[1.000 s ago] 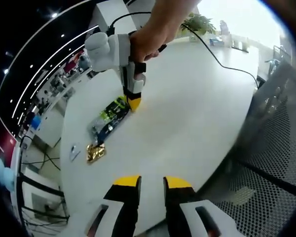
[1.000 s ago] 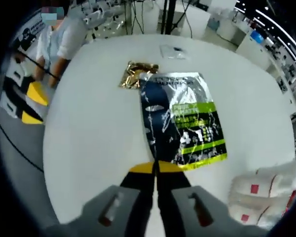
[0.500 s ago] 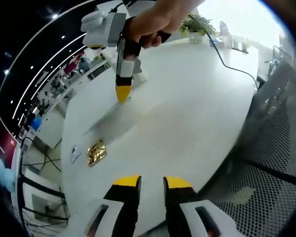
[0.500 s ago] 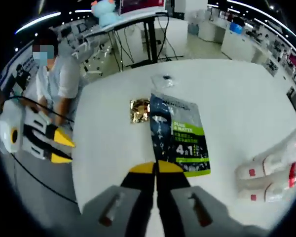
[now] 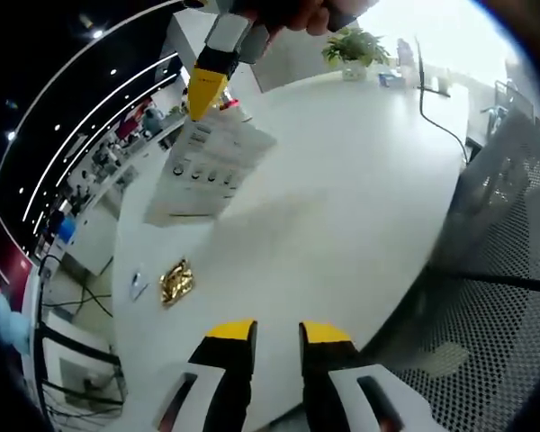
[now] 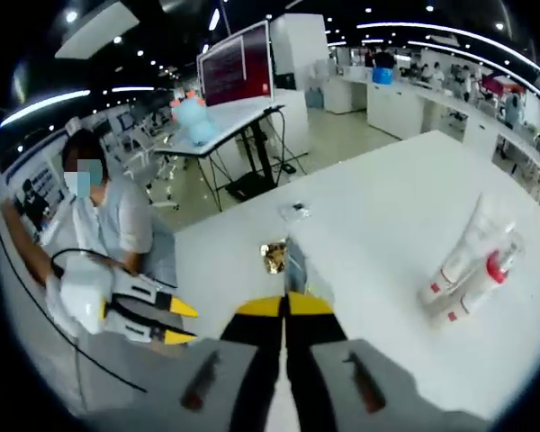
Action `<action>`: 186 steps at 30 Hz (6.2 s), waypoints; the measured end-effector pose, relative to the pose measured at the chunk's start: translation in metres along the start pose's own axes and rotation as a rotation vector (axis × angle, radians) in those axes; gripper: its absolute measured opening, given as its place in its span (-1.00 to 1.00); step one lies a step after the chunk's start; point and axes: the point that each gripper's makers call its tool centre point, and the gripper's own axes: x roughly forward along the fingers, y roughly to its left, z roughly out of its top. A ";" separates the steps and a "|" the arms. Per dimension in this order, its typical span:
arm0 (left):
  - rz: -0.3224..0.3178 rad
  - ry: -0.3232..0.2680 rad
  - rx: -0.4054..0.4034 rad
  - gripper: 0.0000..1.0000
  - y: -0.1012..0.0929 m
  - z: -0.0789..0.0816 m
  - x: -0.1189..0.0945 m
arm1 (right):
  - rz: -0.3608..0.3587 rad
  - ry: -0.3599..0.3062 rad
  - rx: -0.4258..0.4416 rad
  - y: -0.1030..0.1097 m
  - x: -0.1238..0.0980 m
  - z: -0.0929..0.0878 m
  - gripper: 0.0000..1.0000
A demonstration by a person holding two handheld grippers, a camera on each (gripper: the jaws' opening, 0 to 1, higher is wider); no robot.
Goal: Arrange the skincare products in the storage area until every visible bottle or jar stands upright without overlapping.
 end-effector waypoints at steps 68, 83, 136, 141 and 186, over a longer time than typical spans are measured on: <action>-0.529 -0.035 -1.802 -0.16 -0.054 0.073 0.023 | 0.203 -0.109 -0.090 0.089 -0.040 -0.109 -1.00; -0.505 0.015 -1.843 -0.93 -0.065 0.067 0.031 | 0.280 -0.037 -0.207 0.114 -0.042 -0.132 -1.00; -0.901 -0.646 -1.422 -0.98 -0.013 0.168 -0.130 | 0.615 -0.359 0.567 0.119 -0.116 -0.049 -0.45; -0.959 -0.627 -1.412 -0.97 -0.021 0.167 -0.132 | 0.755 -0.293 0.667 0.136 -0.112 -0.047 -0.90; -1.064 -0.633 -1.145 -0.97 -0.061 0.177 -0.154 | 0.706 -0.573 0.797 0.093 -0.144 -0.023 -0.82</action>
